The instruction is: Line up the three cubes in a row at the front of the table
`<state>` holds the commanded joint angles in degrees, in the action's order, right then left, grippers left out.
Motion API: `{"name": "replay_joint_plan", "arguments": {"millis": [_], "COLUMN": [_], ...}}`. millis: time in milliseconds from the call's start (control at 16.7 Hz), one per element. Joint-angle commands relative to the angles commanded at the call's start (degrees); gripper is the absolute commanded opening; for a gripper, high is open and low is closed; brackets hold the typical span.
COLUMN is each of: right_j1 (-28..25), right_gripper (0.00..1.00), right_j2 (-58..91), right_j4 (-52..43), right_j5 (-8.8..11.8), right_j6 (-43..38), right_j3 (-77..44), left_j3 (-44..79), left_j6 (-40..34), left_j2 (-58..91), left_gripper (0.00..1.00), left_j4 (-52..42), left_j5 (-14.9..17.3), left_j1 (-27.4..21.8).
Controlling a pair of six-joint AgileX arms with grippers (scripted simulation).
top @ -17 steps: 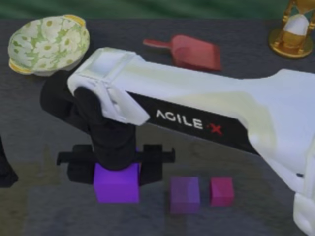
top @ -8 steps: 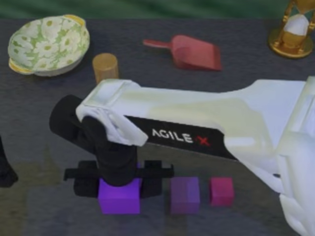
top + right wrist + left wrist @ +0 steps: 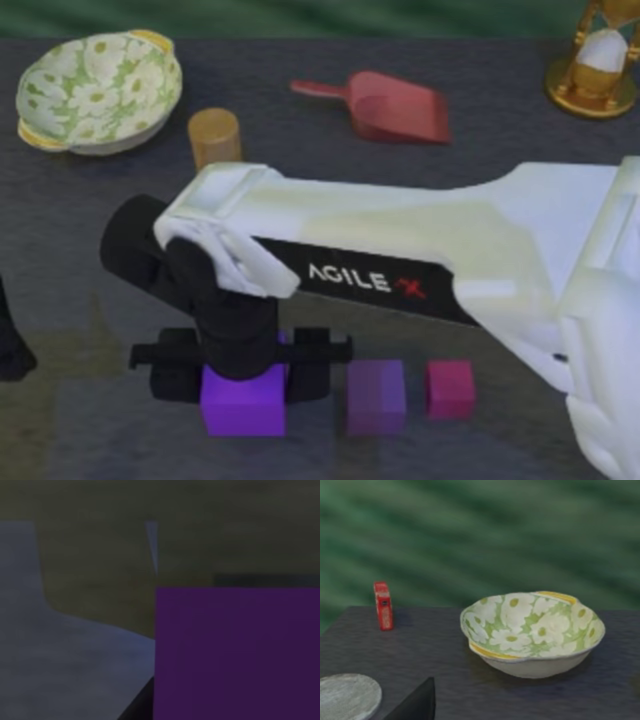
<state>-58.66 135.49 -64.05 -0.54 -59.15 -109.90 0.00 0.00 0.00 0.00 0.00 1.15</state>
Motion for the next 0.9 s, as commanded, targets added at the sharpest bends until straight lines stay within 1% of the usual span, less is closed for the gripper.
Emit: {"name": "replay_joint_plan", "arguments": {"millis": [300,360,900], "right_j1": [0.0,0.0,0.2], "right_gripper": [0.98,1.00,1.00], "right_j2": [0.0,0.0,0.0], "right_j4": [0.0,0.0,-0.2], "right_j5": [0.0,0.0,0.0], "right_j6": [0.0,0.0,0.0], "right_j3": [0.0,0.0,-0.2], "left_j3": [0.0,0.0,0.0], "left_j6": [0.0,0.0,0.0], "left_j2": [0.0,0.0,0.0], "left_gripper": [1.00,1.00,1.00], "left_j4": [0.0,0.0,0.0], "left_j5": [0.0,0.0,0.0], "left_j1": [0.0,0.0,0.0]}}
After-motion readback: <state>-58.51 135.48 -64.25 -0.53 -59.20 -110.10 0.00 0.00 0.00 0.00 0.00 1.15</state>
